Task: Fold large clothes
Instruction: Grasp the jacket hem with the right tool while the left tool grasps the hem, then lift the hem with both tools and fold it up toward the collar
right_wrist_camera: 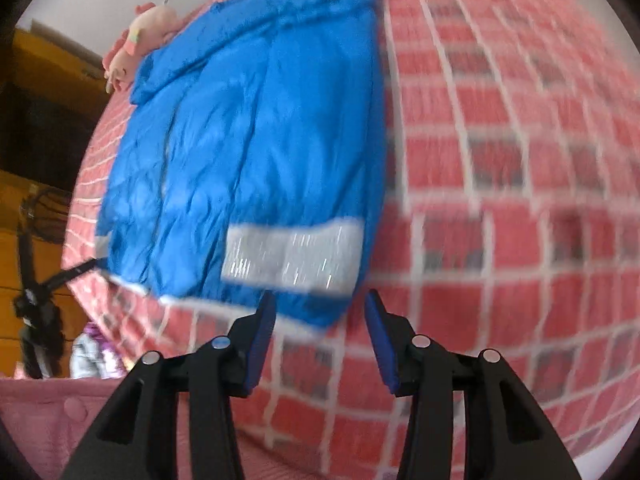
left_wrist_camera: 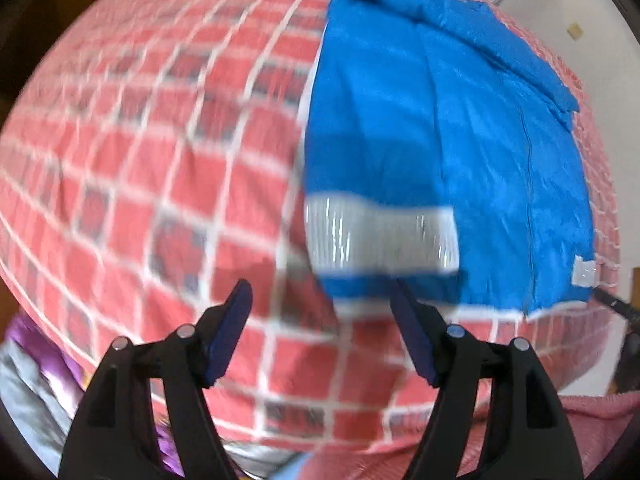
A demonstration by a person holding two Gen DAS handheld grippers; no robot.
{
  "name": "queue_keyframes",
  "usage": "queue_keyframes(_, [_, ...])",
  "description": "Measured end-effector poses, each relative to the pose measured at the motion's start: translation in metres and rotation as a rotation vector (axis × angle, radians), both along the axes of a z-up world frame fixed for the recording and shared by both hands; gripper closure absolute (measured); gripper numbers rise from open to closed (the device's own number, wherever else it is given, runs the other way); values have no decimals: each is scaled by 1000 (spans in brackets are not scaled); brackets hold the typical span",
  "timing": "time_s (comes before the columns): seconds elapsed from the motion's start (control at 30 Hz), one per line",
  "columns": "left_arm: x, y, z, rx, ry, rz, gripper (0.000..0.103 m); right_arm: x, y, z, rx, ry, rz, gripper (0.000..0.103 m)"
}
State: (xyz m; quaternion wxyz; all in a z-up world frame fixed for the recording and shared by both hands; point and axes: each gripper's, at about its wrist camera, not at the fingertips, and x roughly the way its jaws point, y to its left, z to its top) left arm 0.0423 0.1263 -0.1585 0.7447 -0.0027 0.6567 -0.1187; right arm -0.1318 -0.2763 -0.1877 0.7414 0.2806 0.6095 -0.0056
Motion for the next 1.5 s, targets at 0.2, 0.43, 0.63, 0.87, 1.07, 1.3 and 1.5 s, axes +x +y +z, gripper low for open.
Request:
queue_keyframes(0.2, [-12, 8, -12, -94, 28, 37, 33, -4, 2, -19, 73, 11, -41, 57])
queue_keyframes(0.43, [-7, 11, -19, -155, 29, 63, 33, -1, 3, -29, 130, -11, -70, 57])
queue_keyframes(0.63, [1, 4, -27, -146, 28, 32, 38, 7, 7, -34, 119, -13, -67, 63])
queue_keyframes(0.87, [0, -3, -21, -190, 32, 31, 77, 7, 6, -22, 97, -41, -46, 90])
queue_keyframes(1.07, [0, 11, -3, -223, 22, 54, 95, 7, 2, -2, 132, -93, -47, 93])
queue_keyframes(1.3, [6, 1, 56, -293, -64, -12, 97, 13, -3, 47, 129, -193, -19, 93])
queue_keyframes(1.5, [34, -16, 94, -343, -160, -29, 97, 35, -24, 83, 151, -281, -26, 93])
